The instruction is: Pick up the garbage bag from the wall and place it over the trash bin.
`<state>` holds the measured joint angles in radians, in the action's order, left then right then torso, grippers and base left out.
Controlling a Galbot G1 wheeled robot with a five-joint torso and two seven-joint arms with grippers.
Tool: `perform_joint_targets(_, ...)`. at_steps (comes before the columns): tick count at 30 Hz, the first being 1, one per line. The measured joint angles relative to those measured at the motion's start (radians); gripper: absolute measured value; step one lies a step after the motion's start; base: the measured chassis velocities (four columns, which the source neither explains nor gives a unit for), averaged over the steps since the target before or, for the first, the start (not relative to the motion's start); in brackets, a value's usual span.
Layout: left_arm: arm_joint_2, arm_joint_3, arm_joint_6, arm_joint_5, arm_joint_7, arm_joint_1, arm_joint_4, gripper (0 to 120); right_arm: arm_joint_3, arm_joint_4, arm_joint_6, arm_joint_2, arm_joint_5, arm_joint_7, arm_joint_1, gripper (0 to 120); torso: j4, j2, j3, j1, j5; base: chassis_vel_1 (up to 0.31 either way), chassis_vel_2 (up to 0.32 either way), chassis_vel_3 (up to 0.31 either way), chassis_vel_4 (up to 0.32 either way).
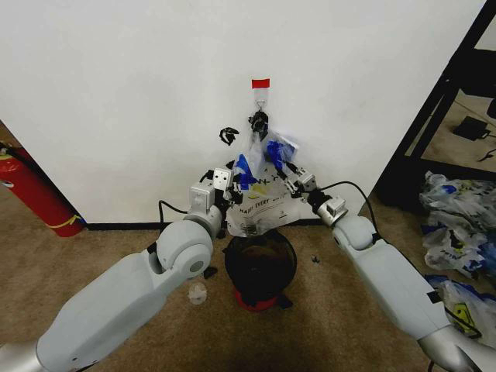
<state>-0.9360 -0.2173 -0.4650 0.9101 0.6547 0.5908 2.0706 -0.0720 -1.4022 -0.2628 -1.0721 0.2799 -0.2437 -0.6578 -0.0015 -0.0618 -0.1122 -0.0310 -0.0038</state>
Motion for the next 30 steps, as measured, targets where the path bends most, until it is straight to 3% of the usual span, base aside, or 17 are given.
perform_joint_targets(3, 0.003, 0.005, 0.0, 0.0, 0.0, 0.006, 0.004, 0, -0.006, -0.017, -0.002, 0.005, 0.029, 0.004, -0.01, 0, 0.0001, 0.0, 0.0, 0.0, 0.0, 0.0, 0.0, 0.0, 0.0)
perform_joint_targets(15, 0.018, 0.033, 0.004, -0.007, -0.01, 0.053, 0.04, 0, -0.034, -0.142, -0.052, 0.043, 0.282, 0.039, -0.15, 0, -0.0001, 0.0, 0.0, 0.0, 0.0, 0.0, 0.0, 0.0, 0.0)
perform_joint_targets(30, 0.039, 0.145, 0.014, -0.04, -0.051, 0.205, 0.133, 0, -0.088, -0.327, -0.066, 0.051, 0.312, 0.086, -0.405, 0, 0.0, 0.0, 0.0, 0.0, -0.0001, 0.0, 0.0, 0.0, 0.0)
